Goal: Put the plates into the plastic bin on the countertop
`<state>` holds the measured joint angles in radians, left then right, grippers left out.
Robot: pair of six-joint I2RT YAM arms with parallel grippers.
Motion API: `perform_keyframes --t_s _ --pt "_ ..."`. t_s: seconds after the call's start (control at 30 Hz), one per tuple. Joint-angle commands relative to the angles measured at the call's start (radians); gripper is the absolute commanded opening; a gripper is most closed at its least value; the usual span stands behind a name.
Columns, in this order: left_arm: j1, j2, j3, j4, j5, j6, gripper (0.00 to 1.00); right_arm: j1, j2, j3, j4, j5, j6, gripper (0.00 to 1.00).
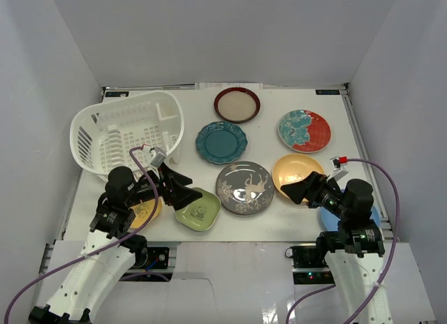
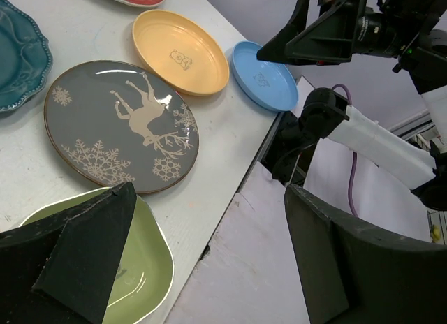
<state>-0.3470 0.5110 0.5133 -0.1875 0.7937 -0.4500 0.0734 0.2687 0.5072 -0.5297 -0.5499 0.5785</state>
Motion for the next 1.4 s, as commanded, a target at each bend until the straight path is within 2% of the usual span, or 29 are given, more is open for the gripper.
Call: perform_keyframes --t_s 0.0,0.4,0.57,0.8,1.07,1.23,1.3,1.37 --pt "0.005 -0.011 0.007 0.011 0.013 0.013 0.98 0.003 -0.04 -0.054 -0.007 -0.004 0.061 0.91" --pt "0.003 0.006 0.002 0.013 0.038 0.001 0.98 0.003 -0.045 -0.26 0.117 -0.05 0.13 0.99" --pt "0.003 0.032 -0.006 0.013 0.027 -0.021 0.98 0.005 -0.06 -0.369 0.192 -0.059 0.17 0.89" --pt "0.003 0.067 -0.009 0.003 0.001 -0.019 0.98 0.037 0.018 -0.515 0.422 -0.035 0.271 0.78" --pt "0.005 0.101 -0.006 -0.004 -0.024 -0.015 0.95 0.238 0.254 -0.613 0.724 0.18 0.357 0.72" --pt "0.005 0.106 -0.002 -0.009 -0.047 -0.013 0.93 0.356 0.271 -0.592 0.703 0.359 0.365 0.66" --pt "0.005 0.109 -0.001 -0.01 -0.05 -0.013 0.93 0.391 0.244 -0.559 0.614 0.409 0.36 0.61" --pt "0.003 0.107 -0.001 -0.012 -0.057 -0.013 0.93 0.419 0.173 -0.539 0.55 0.487 0.365 0.6"
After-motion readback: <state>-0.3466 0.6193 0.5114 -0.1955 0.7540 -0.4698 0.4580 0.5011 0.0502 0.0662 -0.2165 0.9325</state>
